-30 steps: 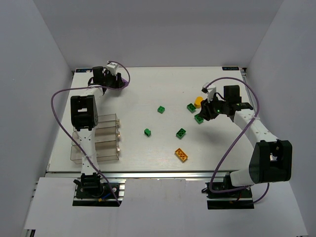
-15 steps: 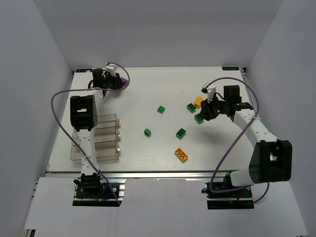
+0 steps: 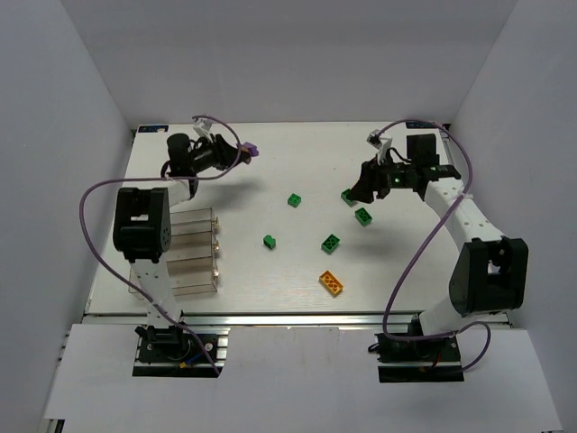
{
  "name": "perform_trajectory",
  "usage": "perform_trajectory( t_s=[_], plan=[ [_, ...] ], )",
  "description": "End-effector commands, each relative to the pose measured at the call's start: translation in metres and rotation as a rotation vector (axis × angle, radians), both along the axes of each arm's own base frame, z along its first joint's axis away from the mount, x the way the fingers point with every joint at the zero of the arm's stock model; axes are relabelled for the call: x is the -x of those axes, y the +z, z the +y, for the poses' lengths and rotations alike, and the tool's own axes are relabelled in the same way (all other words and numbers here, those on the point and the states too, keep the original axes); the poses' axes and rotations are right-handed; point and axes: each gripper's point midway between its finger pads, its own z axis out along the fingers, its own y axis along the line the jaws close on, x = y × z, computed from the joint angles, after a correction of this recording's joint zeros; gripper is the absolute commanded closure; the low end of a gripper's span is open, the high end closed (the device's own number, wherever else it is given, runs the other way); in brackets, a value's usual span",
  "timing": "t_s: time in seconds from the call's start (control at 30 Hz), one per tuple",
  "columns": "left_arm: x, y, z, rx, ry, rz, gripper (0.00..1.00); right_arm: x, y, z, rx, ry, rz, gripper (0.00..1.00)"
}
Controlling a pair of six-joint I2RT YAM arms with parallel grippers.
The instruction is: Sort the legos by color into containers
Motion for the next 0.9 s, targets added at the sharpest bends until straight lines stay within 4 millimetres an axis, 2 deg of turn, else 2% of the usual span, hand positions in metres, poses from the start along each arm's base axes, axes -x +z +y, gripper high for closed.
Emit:
perform_trajectory(
  t_s=[0.0,0.03,0.07,0.1,0.13,0.17,0.2,0.23,0.3,0.33,0.37,0.43,0.47,0.53,0.63,0.67,0.7,0.87],
  plan=[
    [0.074,0.082,-0.042,0.151,-0.205,-0.112,1.0,0.014,0.03,0.034,-0.229,0.023,0.264,0.38],
    [0.091,0.089,-0.055,0.156,-0.248,-0.142,1.0,0.006,0.032,0.037,-0.25,-0.002,0.31,0.39],
    [0.11,0.077,-0.061,0.156,-0.273,-0.107,1.0,0.004,0.035,0.042,-0.274,-0.011,0.355,0.38],
    [0.123,0.079,-0.066,0.143,-0.299,-0.124,1.0,0.004,0.042,0.048,-0.306,-0.001,0.392,0.39],
    [0.144,0.094,-0.077,0.133,-0.34,-0.15,1.0,0.001,0.043,0.055,-0.338,-0.021,0.47,0.39],
    [0.157,0.095,-0.082,0.12,-0.357,-0.152,1.0,-0.003,0.054,0.06,-0.366,-0.014,0.486,0.38],
    [0.169,0.086,-0.085,0.08,-0.372,-0.175,1.0,-0.005,0.055,0.066,-0.385,-0.014,0.528,0.37],
    [0.187,0.091,-0.094,0.054,-0.387,-0.162,1.0,-0.007,0.064,0.072,-0.424,-0.021,0.569,0.36],
    [0.199,0.086,-0.098,-0.025,-0.386,-0.207,1.0,-0.004,0.068,0.084,-0.458,0.004,0.638,0.31],
    [0.207,0.094,-0.097,-0.053,-0.357,-0.222,1.0,-0.001,0.07,0.089,-0.476,0.005,0.693,0.29],
    [0.216,0.093,-0.103,-0.072,-0.363,-0.23,1.0,0.002,0.071,0.092,-0.495,0.028,0.714,0.21],
    [0.225,0.081,-0.101,-0.14,-0.344,-0.239,1.0,0.013,0.072,0.101,-0.513,0.066,0.765,0.16],
    [0.229,0.088,-0.102,-0.158,-0.32,-0.268,1.0,0.017,0.076,0.105,-0.533,0.082,0.792,0.14],
    [0.235,0.081,-0.101,-0.198,-0.307,-0.276,1.0,0.031,0.072,0.111,-0.54,0.103,0.846,0.13],
    [0.243,0.079,-0.106,-0.222,-0.308,-0.291,1.0,0.048,0.075,0.121,-0.572,0.149,0.897,0.17],
    [0.243,0.079,-0.108,-0.229,-0.305,-0.295,1.0,0.052,0.08,0.122,-0.588,0.139,0.959,0.21],
    [0.244,0.078,-0.11,-0.234,-0.311,-0.299,1.0,0.053,0.091,0.123,-0.614,0.183,0.886,0.22],
    [0.246,0.076,-0.121,-0.245,-0.321,-0.306,1.0,0.068,0.099,0.135,-0.626,0.226,0.909,0.27]
  ],
)
